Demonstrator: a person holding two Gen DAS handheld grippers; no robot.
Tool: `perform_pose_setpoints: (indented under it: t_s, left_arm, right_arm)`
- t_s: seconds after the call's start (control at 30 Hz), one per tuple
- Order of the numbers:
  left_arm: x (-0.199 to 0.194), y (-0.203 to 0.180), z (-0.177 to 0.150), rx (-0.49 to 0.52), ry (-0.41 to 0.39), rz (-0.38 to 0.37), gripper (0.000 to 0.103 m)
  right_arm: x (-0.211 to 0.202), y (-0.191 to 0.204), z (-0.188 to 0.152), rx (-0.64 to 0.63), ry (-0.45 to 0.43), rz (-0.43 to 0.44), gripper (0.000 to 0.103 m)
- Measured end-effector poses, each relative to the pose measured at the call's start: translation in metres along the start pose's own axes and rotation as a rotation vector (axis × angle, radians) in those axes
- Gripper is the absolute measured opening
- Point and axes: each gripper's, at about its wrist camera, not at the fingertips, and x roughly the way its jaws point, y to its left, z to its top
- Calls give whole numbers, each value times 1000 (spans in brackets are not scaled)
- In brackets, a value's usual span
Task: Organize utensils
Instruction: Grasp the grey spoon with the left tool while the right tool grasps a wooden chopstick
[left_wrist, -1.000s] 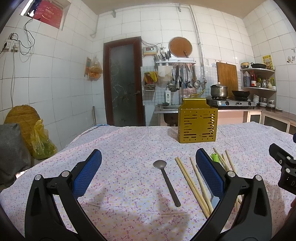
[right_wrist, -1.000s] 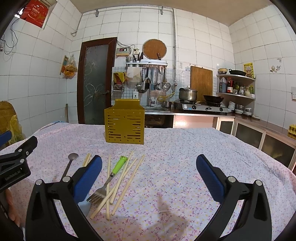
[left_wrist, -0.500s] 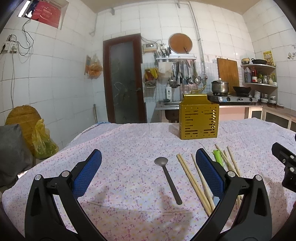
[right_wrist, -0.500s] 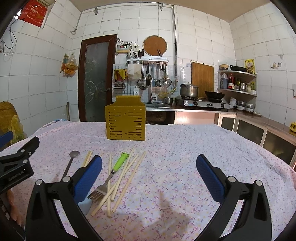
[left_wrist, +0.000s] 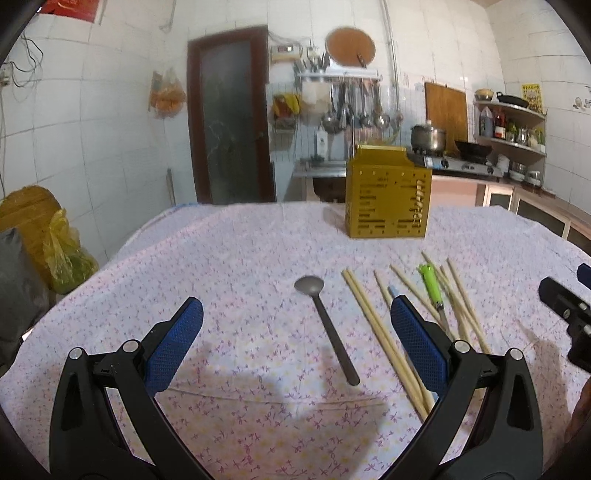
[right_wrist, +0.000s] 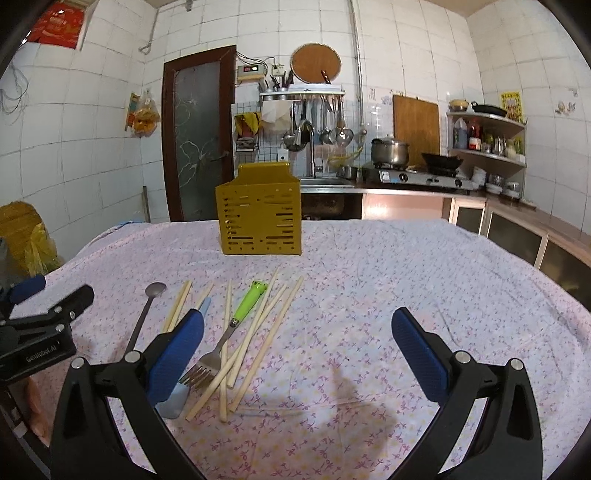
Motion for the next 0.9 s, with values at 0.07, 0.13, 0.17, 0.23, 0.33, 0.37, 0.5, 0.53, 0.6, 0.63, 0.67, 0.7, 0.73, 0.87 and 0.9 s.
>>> perform_pose_setpoints:
  t_s: [0.07, 0.13, 0.17, 0.23, 0.33, 0.37, 0.5, 0.53, 0.6, 0.63, 0.67, 0.7, 0.73, 0.87, 0.9]
  left_arm:
    - [3, 1, -1, -4, 13, -5, 98]
    - [6, 0, -1, -4, 30, -9, 98]
    - [7, 1, -2, -5, 37, -12, 98]
    - [11, 1, -1, -11, 53, -17, 98]
    - [17, 5, -1, -15, 80, -13, 98]
    - [19, 7, -1, -16, 91, -12, 98]
    - [36, 13, 6, -18, 141, -4, 98]
    - [42, 13, 8, -15, 157, -6, 98]
    - [54, 14, 13, -17, 192, -8, 98]
    - [64, 14, 16, -22, 227, -5, 98]
    - [70, 16, 18, -27, 251, -9, 98]
    - [78, 17, 20, -32, 281, -17, 98]
    - [85, 17, 22, -36, 303, -22, 98]
    - [111, 11, 34, -7, 348, -31, 98]
    - [116, 8, 37, 4, 349, -36, 98]
  right_arm:
    - [0, -2, -1, 15, -2, -1, 99]
    - [3, -4, -1, 29, 8, -16, 99]
    - [3, -4, -2, 34, 10, -22, 99]
    - [7, -6, -2, 42, 21, -10, 99]
    - [16, -5, -1, 44, 70, -2, 99]
    - [23, -5, -1, 44, 102, -19, 99]
    - [46, -2, 5, 15, 176, -43, 99]
    - [53, -1, 9, 5, 192, -45, 99]
    - [63, 0, 14, -6, 219, -42, 99]
    - [71, 0, 20, -7, 231, -39, 99]
    - [77, 0, 24, -6, 240, -38, 99]
    - [84, -1, 28, -8, 249, -39, 99]
    - [88, 0, 30, -13, 259, -39, 99]
    - [118, 5, 37, -55, 295, -56, 95]
    - [123, 7, 39, -63, 301, -62, 92]
